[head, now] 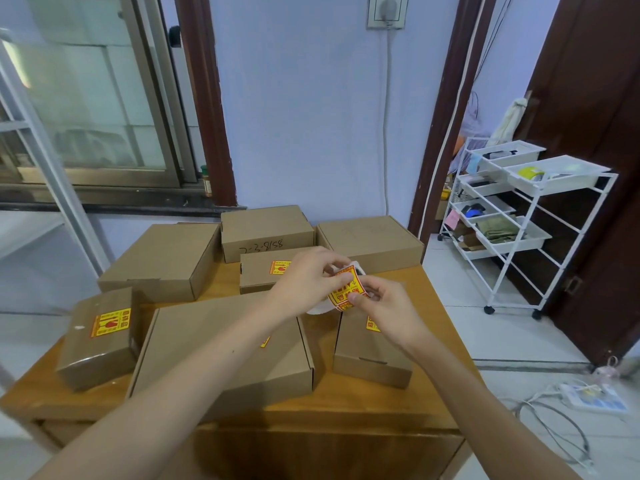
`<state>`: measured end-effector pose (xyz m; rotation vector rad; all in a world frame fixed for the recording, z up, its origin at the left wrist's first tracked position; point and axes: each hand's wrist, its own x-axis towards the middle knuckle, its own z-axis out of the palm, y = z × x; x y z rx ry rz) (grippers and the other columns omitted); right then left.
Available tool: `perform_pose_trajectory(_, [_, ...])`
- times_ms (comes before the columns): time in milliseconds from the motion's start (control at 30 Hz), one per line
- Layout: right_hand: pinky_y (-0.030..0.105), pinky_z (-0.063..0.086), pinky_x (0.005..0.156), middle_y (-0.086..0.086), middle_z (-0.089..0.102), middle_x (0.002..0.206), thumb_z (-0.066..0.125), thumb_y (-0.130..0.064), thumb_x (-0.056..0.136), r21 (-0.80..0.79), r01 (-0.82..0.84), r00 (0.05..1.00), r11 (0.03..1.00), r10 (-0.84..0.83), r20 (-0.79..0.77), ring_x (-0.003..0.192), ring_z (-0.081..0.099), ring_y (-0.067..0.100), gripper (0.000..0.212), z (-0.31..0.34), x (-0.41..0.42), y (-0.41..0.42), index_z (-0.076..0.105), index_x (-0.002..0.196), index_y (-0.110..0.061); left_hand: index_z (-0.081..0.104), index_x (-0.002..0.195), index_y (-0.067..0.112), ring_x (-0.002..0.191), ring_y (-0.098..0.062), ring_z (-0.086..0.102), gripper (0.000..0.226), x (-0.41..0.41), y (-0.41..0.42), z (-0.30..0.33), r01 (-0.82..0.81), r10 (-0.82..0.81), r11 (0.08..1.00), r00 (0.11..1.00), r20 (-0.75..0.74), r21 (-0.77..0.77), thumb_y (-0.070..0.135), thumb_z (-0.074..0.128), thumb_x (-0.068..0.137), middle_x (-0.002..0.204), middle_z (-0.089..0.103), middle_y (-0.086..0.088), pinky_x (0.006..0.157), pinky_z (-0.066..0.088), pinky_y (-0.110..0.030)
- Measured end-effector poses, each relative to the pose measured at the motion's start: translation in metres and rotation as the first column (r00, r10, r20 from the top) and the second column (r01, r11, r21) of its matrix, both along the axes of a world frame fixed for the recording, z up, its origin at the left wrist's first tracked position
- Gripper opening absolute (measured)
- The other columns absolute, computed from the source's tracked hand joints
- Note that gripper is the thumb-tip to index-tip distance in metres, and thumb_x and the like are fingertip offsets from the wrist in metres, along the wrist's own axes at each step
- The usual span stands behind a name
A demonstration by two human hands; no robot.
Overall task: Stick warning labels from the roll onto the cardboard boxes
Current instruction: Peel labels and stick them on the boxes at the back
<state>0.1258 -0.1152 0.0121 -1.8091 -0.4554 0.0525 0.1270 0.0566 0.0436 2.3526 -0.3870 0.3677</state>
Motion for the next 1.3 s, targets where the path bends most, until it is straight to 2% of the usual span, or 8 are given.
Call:
perform_pose_trajectory(133, [0.03,0.053,0.093,-0.001,0.074,0.109,0.063,-0.014,0.093,-0.084,0.02,1.0,0.996,-0.019,0.013,0.104,0.067,0.01,0.024,-0.003,0.002,-0.004,0.069,0.115,-0.017,0.074,0.105,0.025,0.091,-0.008,0.065,0.018,0.001,0.0,-0.003,0.001,-0.001,1.0,1.0,-0.008,-0.006,0.028,0.069,0.088,0.099,0.07,0.005,0.083,0.055,-0.039])
perform_pose_trajectory(267, [0.034,0.053,0.095,0.001,0.075,0.108,0.063,-0.013,0.093,-0.075,0.033,0.999,0.997,-0.033,0.004,0.103,0.068,0.013,0.022,-0.002,0.002,-0.005,0.07,0.113,-0.017,0.074,0.106,0.025,0.092,-0.003,0.065,0.018,-0.002,-0.005,-0.004,-0.023,0.023,1.0,0.999,0.034,-0.015,0.027,0.068,0.089,0.097,0.072,0.01,0.084,0.055,-0.029])
perform_pose_trajectory(500, [0.023,0.055,0.087,-0.004,0.074,0.098,0.062,-0.007,0.093,-0.022,0.005,1.0,1.0,-0.005,-0.013,0.094,0.07,0.008,0.02,0.004,0.0,-0.005,0.069,0.103,-0.022,0.069,0.1,0.025,0.091,0.001,0.062,0.013,-0.003,-0.006,-0.005,-0.06,0.062,0.998,0.996,0.061,-0.026,0.031,0.068,0.088,0.095,0.071,0.013,0.078,0.048,-0.014])
perform_pose_trajectory(667, [0.008,0.049,0.068,0.001,0.075,0.1,0.061,-0.01,0.094,0.021,0.009,0.996,1.0,-0.007,-0.09,0.08,0.068,-0.006,0.02,0.007,-0.002,-0.008,0.07,0.112,-0.01,0.066,0.09,0.023,0.089,-0.003,0.062,0.007,-0.003,-0.006,-0.003,-0.055,0.057,0.998,0.997,0.059,-0.034,0.03,0.067,0.089,0.089,0.07,0.012,0.079,0.051,-0.026])
perform_pose_trajectory(767, [0.015,0.044,0.072,0.001,0.077,0.096,0.06,-0.019,0.094,0.068,0.013,0.981,0.998,0.0,-0.195,0.08,0.068,0.001,0.019,0.008,-0.004,-0.007,0.073,0.106,-0.012,0.065,0.088,0.022,0.086,-0.003,0.064,0.005,-0.004,-0.008,-0.001,-0.038,0.042,0.992,0.998,0.037,-0.123,0.026,0.068,0.089,0.087,0.07,0.011,0.076,0.054,-0.026])
perform_pose_trajectory(967, [0.036,0.044,0.088,0.015,0.075,0.102,0.041,-0.051,0.097,0.186,0.079,0.928,0.979,-0.004,-0.371,0.092,0.065,0.02,0.045,0.008,-0.002,0.0,0.072,0.108,-0.021,0.065,0.092,0.028,0.094,-0.005,0.065,0.003,-0.006,-0.008,-0.007,0.063,-0.059,0.991,0.998,0.033,-0.119,0.03,0.066,0.09,0.093,0.07,0.013,0.084,0.055,-0.039])
perform_pose_trajectory(1167, [0.035,0.043,0.08,0.016,0.075,0.095,0.053,-0.041,0.09,0.135,0.191,0.907,0.972,-0.122,-0.403,0.083,0.062,0.02,0.036,0.007,0.001,0.002,0.072,0.099,-0.012,0.062,0.084,0.04,0.103,-0.009,0.065,0.018,-0.009,-0.004,-0.003,0.13,-0.131,0.975,0.991,0.006,-0.18,0.023,0.068,0.09,0.105,0.072,0.006,0.086,0.057,-0.042])
perform_pose_trajectory(1300, [0.029,0.044,0.068,0.002,0.067,0.067,0.054,-0.027,0.093,0.147,0.257,0.894,0.955,-0.178,-0.411,0.068,0.058,0.015,0.026,0.006,0.004,-0.001,0.071,0.076,-0.016,0.069,0.086,0.021,0.103,-0.008,0.065,0.006,-0.008,-0.001,-0.005,0.139,-0.138,0.973,0.99,0.017,-0.186,0.015,0.071,0.087,0.108,0.07,0.007,0.091,0.055,-0.037])
